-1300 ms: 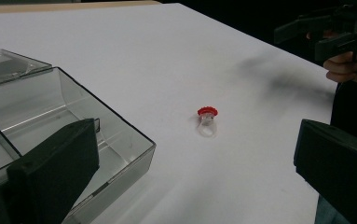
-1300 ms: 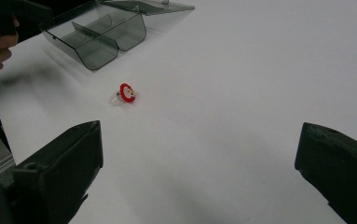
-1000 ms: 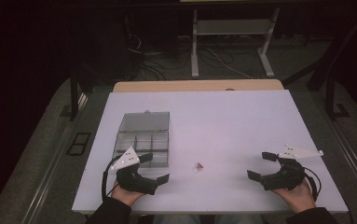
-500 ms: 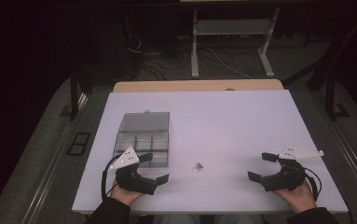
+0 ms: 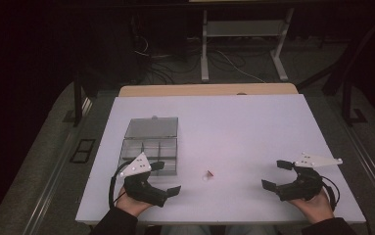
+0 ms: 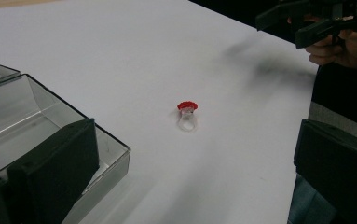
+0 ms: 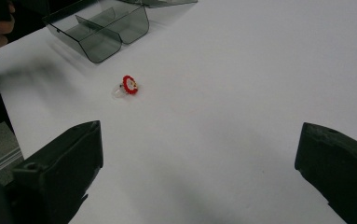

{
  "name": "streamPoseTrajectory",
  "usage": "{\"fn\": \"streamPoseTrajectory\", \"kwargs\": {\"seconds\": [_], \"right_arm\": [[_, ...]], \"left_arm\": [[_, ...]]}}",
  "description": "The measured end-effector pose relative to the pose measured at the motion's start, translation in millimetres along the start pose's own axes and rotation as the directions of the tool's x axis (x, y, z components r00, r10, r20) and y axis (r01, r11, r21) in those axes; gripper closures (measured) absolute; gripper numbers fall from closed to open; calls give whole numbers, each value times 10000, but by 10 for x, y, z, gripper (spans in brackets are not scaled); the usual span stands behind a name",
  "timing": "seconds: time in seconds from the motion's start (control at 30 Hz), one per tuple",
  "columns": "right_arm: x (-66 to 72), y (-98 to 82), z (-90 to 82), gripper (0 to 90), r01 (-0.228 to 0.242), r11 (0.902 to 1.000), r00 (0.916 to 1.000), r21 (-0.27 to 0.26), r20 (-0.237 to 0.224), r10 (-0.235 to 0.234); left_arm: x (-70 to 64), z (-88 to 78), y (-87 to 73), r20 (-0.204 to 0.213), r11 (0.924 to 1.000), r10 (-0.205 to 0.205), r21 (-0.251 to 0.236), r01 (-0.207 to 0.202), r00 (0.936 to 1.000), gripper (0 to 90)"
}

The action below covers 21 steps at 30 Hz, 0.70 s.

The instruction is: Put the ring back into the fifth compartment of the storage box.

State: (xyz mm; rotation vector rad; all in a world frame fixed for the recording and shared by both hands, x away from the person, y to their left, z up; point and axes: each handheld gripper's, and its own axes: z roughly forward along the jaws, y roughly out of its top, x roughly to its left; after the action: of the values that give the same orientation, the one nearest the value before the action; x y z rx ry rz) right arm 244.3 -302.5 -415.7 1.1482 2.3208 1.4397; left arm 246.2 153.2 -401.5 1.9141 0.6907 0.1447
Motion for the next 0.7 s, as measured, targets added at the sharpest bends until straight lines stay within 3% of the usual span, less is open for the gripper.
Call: {"fn": "streamPoseTrajectory", "kwargs": {"seconds": [0.7], "right_arm": [[-6, -17, -5, 3, 22, 9999, 10000, 126, -3, -22]], "left_arm": [[-8, 130, 340, -16, 9964, 373, 758, -371, 9993, 0]]}}
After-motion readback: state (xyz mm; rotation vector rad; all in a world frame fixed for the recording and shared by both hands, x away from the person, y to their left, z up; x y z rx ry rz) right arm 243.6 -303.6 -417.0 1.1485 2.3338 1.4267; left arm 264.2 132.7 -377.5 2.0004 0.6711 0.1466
